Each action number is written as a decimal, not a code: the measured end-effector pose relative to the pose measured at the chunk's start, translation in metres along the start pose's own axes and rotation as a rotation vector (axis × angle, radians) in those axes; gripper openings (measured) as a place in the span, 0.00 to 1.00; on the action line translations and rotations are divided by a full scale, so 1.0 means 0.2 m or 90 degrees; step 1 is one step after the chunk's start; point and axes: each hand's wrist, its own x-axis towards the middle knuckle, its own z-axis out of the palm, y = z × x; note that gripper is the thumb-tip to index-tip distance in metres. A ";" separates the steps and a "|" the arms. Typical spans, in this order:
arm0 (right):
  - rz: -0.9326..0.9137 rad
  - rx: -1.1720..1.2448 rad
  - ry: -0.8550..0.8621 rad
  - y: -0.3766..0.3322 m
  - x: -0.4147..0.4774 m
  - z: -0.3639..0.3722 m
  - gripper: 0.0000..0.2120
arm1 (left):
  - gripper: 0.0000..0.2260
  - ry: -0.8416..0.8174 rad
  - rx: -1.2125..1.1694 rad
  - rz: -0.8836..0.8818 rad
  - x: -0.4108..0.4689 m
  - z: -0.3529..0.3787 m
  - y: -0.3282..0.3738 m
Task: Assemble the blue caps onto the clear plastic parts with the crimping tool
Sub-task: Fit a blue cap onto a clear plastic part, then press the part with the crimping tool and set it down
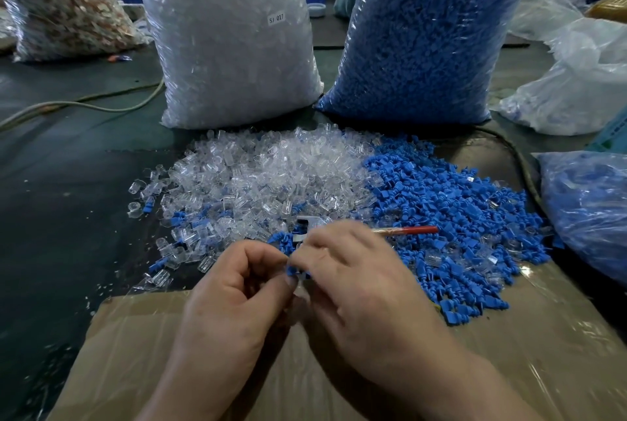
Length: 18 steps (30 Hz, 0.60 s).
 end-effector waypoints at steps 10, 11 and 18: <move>0.225 -0.223 -0.189 0.21 -0.01 -0.10 0.37 | 0.15 0.026 -0.070 -0.061 0.02 -0.03 0.02; 0.223 -0.222 -0.190 0.22 0.00 -0.10 0.37 | 0.15 0.028 -0.077 -0.064 0.02 -0.03 0.02; 0.218 -0.223 -0.127 0.22 0.02 -0.08 0.28 | 0.11 0.015 -0.111 -0.099 0.02 -0.04 0.02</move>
